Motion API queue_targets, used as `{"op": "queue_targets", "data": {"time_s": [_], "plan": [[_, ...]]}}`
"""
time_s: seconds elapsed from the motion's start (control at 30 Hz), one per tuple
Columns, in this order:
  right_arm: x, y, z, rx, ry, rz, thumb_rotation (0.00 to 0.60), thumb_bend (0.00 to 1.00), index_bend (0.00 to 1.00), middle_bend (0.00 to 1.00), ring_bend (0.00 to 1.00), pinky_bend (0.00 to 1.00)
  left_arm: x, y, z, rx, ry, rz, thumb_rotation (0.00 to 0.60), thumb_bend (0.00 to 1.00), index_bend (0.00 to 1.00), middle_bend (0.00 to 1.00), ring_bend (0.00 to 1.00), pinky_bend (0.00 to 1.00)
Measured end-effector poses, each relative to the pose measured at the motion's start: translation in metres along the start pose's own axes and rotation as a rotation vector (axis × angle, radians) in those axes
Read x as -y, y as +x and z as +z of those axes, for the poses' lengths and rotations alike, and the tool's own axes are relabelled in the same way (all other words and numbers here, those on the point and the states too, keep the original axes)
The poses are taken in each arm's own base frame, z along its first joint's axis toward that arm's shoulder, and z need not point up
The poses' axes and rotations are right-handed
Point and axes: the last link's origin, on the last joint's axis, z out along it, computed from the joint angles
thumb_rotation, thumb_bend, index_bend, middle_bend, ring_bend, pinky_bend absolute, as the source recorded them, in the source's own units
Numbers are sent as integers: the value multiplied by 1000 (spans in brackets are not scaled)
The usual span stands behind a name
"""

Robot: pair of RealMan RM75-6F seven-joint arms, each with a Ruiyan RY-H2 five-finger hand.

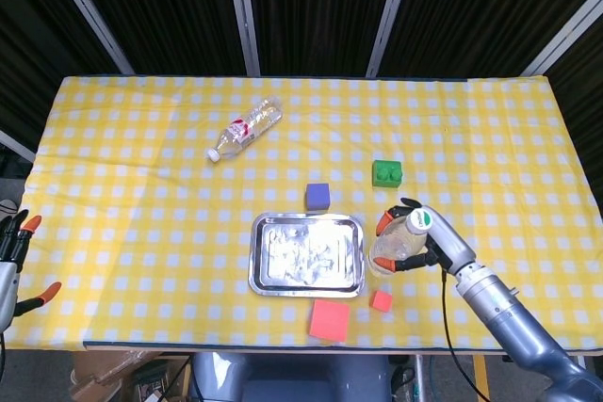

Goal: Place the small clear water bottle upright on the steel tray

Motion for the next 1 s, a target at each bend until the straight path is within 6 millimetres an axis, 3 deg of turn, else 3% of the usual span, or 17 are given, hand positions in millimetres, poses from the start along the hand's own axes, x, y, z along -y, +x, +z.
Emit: {"op": "queue_targets", "data": {"time_s": [0.1, 0.23, 0.3, 0.57, 1.0], "plan": [[-21, -8, 3, 14, -17, -14, 600, 509, 877, 671, 472, 23, 0, -1, 0, 2, 1, 3, 600, 133, 1, 0, 0, 0], [-35, -14, 3, 24, -24, -19, 600, 517, 878, 671, 472, 287, -1, -1, 0, 1, 0, 6, 600, 133, 1, 0, 0, 0], [-36, -15, 3, 27, -18, -12, 600, 520, 878, 671, 472, 352, -1, -2, 1, 1, 1, 8, 600, 133, 1, 0, 0, 0], [-29, -16, 0, 37, 13, -9, 600, 522, 877, 671, 472, 365, -2, -2, 1, 3, -1, 8, 600, 133, 1, 0, 0, 0], [-35, -50, 5, 118, 25, 26, 600, 526, 878, 671, 482, 365, 1, -1, 1, 3, 4, 4, 600, 133, 1, 0, 0, 0]]}}
